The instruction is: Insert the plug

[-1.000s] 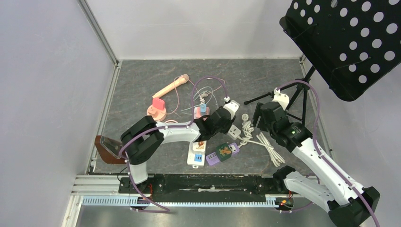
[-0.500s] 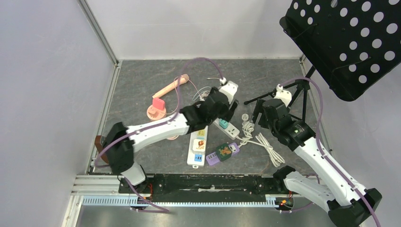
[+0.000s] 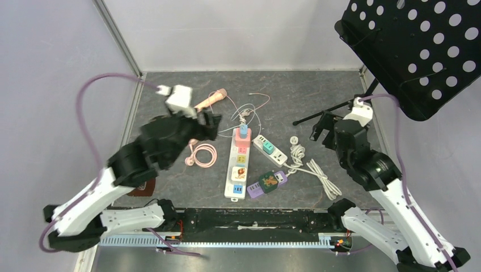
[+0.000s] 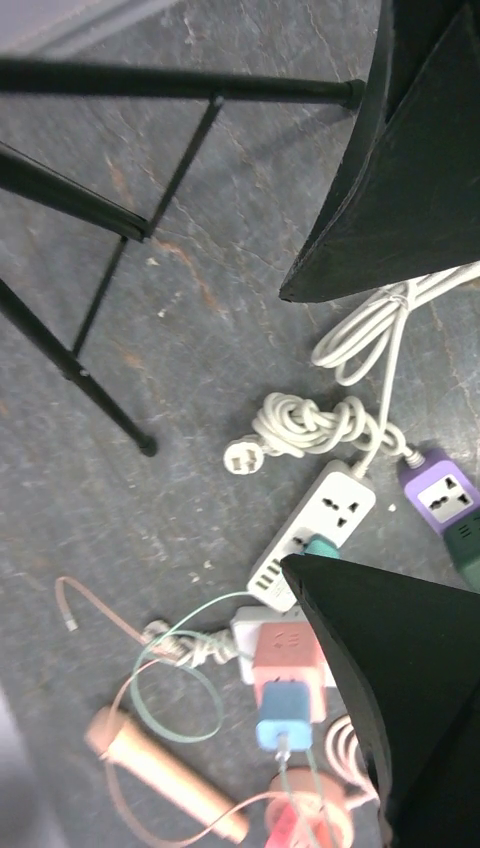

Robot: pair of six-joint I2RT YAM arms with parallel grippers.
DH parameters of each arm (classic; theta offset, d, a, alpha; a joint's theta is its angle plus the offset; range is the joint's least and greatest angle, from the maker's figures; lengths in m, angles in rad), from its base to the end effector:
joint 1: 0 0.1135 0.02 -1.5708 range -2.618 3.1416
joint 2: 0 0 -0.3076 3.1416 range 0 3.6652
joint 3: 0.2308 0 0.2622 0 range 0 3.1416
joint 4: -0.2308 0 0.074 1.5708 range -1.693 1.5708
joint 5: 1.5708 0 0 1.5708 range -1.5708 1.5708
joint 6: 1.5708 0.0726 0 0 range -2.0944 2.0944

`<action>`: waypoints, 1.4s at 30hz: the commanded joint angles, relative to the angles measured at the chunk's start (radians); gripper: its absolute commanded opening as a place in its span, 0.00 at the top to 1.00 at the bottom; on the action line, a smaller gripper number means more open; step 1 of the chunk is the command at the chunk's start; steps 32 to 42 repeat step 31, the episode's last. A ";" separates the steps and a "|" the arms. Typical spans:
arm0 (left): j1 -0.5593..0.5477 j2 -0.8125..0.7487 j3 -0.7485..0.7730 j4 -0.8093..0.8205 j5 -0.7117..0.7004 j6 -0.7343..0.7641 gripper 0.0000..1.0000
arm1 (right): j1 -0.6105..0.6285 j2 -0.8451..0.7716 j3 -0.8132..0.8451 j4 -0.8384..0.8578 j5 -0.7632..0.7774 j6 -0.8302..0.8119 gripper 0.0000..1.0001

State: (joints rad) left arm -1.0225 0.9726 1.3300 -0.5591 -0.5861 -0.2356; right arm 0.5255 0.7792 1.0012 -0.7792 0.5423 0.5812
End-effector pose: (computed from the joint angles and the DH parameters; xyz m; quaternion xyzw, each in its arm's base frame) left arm 0.1368 -0.1469 0.4862 0.1156 0.7550 -0.1752 0.6212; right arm 0.1507 0.0441 0.3723 0.1534 0.8384 0.0465 0.5209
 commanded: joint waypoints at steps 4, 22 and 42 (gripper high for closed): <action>0.001 -0.284 0.029 -0.253 -0.133 -0.161 0.19 | -0.004 -0.087 0.113 -0.041 0.123 -0.036 0.02; 0.002 -0.461 0.085 -0.449 -0.191 -0.261 0.19 | -0.005 -0.275 0.127 0.020 0.057 -0.053 0.02; 0.002 -0.480 0.077 -0.456 -0.186 -0.275 0.19 | -0.004 -0.284 0.150 0.000 0.079 -0.085 0.02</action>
